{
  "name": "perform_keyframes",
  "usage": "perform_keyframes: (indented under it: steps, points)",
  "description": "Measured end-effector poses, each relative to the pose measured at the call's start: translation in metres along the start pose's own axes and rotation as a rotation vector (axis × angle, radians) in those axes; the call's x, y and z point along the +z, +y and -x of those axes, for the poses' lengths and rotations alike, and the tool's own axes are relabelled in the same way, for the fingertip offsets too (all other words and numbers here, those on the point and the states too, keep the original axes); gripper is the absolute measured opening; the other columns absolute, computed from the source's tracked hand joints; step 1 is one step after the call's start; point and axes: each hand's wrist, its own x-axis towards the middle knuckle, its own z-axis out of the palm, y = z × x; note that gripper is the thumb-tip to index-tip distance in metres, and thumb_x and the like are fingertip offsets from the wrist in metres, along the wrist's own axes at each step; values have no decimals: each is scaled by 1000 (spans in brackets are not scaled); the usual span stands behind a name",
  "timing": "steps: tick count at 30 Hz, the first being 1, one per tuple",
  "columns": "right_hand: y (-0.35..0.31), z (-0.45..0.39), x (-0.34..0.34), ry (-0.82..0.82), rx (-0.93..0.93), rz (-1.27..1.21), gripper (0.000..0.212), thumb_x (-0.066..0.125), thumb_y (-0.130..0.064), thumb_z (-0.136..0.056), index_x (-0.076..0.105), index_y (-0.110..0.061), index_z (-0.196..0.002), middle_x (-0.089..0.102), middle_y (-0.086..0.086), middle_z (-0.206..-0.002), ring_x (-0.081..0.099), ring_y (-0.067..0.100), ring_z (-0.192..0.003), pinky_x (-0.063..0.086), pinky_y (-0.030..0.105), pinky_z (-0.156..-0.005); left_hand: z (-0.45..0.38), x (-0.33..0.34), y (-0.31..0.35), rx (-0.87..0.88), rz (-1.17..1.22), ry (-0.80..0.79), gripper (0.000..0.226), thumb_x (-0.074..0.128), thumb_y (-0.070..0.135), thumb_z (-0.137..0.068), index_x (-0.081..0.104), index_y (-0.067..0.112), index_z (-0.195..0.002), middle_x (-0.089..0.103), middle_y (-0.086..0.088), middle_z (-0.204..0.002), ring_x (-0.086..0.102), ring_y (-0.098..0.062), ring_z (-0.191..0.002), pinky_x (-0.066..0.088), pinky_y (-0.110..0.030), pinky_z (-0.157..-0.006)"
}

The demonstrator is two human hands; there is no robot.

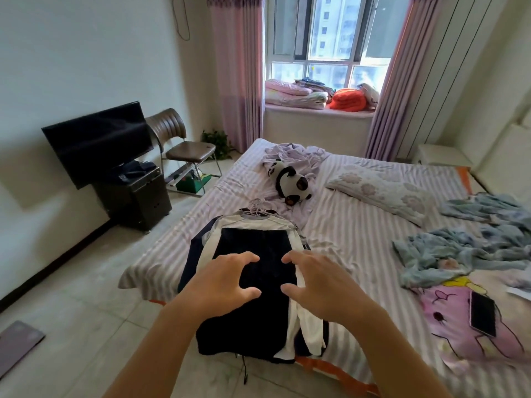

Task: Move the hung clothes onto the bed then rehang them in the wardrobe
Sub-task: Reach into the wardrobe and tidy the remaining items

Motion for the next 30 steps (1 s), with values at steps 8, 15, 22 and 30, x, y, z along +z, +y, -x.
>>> perform_keyframes:
  steps: [8, 15, 22, 30]
  points:
    - [43, -126, -20, -37, -39, 22, 50, 60, -41, -93, 44, -30, -139, 52, -8, -135, 54, 12, -115, 43, 30, -91, -117, -18, -34, -82, 27, 8, 66, 71, 47, -84, 42, 37, -142, 55, 7, -137, 51, -10, -126, 46, -36, -103]
    - [67, -219, -18, -15, 25, 33, 51, 62, -43, -90, 47, -32, -137, 54, -11, -137, 50, 12, -125, 41, 30, -95, -200, -29, -76, -115, 77, 17, 71, 70, 53, -83, 40, 33, -144, 57, 6, -134, 53, -9, -123, 45, -35, -102]
    - [79, -317, 0, -23, 159, -7, 50, 65, -39, -88, 49, -32, -134, 58, -11, -128, 55, 11, -116, 47, 32, -92, -300, -46, -140, -69, 38, -38, 71, 67, 55, -84, 41, 29, -145, 55, 6, -138, 52, -12, -125, 45, -31, -98]
    - [108, -420, 27, 14, 350, -27, 48, 67, -29, -85, 53, -30, -131, 63, -8, -116, 61, 13, -105, 52, 32, -88, -407, -50, -218, -69, 5, -90, 64, 65, 51, -87, 44, 28, -143, 60, 3, -131, 56, -16, -119, 48, -37, -95]
